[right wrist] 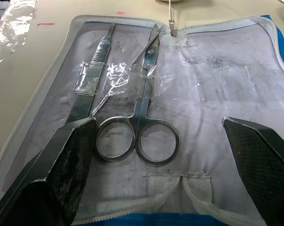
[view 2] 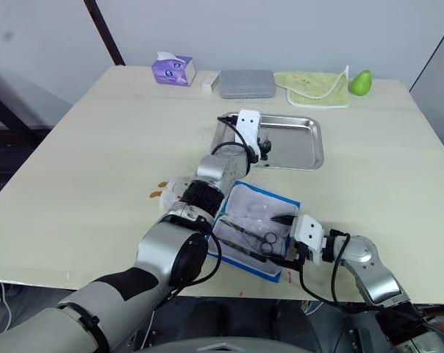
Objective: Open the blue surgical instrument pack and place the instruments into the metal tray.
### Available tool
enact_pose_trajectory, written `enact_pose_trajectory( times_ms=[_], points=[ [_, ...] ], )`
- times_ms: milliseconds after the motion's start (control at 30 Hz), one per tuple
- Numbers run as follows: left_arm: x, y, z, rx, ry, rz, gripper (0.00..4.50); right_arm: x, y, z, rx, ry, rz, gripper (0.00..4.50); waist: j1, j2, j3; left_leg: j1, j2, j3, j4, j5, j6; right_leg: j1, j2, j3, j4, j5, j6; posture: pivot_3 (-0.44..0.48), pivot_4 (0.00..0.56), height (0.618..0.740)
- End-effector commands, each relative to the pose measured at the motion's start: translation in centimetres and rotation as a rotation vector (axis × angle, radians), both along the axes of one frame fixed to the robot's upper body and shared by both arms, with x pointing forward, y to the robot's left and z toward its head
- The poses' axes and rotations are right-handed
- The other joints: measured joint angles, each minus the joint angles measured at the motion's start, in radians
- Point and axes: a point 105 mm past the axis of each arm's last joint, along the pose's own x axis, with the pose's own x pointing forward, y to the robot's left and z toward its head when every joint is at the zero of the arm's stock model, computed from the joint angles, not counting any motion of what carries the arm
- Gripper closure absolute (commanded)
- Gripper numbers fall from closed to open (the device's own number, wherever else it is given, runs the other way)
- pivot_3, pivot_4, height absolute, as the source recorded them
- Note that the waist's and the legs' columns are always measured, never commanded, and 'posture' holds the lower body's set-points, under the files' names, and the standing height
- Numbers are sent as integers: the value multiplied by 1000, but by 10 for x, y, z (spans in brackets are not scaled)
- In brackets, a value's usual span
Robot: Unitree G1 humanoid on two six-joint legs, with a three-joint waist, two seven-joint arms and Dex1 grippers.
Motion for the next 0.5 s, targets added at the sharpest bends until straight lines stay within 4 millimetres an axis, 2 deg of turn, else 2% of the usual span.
enact_pose_trajectory(
  times_ms=[33,100,167,267,333,400,467,500],
  points=[
    [-14,-6,32,-107,-125,-142,1984,-23,-24,-64,-190,229,-42,0,0,1,0,0,0,0,0,0,0,0,0,0,0,0,0,0,150,736],
    [-35,-7,50,-197,-233,-310,1984,-23,-24,-64,-186,227,-42,0,-1,2,1,0,0,0,0,0,0,0,0,0,1,0,0,0,150,736],
    [-54,0,59,-228,-313,-441,1984,-24,-24,-63,-182,226,-41,0,-1,3,1,1,0,0,0,0,-1,0,0,0,1,0,0,0,150,736],
    [-79,18,57,-253,-352,-598,1984,-26,-26,-63,-180,227,-39,0,-1,3,1,1,0,0,0,2,-4,0,-1,0,1,0,0,0,150,736],
    [-87,25,57,-239,-381,-633,1984,-26,-26,-63,-179,227,-39,0,-1,4,1,1,0,0,0,2,-4,1,-1,0,1,0,0,0,150,736],
    [-97,41,48,-164,-424,-700,1984,-26,-27,-63,-178,227,-40,0,2,4,1,2,0,0,1,0,0,2,-1,0,1,0,0,0,150,736],
    [-110,53,41,-153,-407,-800,1984,-26,-27,-63,-177,227,-41,0,4,4,1,3,0,0,1,0,0,2,-2,1,1,0,0,0,150,736],
    [-120,66,34,-151,-374,-868,1984,-25,-28,-63,-175,226,-43,0,5,2,1,3,0,0,1,0,0,2,-2,0,1,0,0,0,150,736]
  ],
)
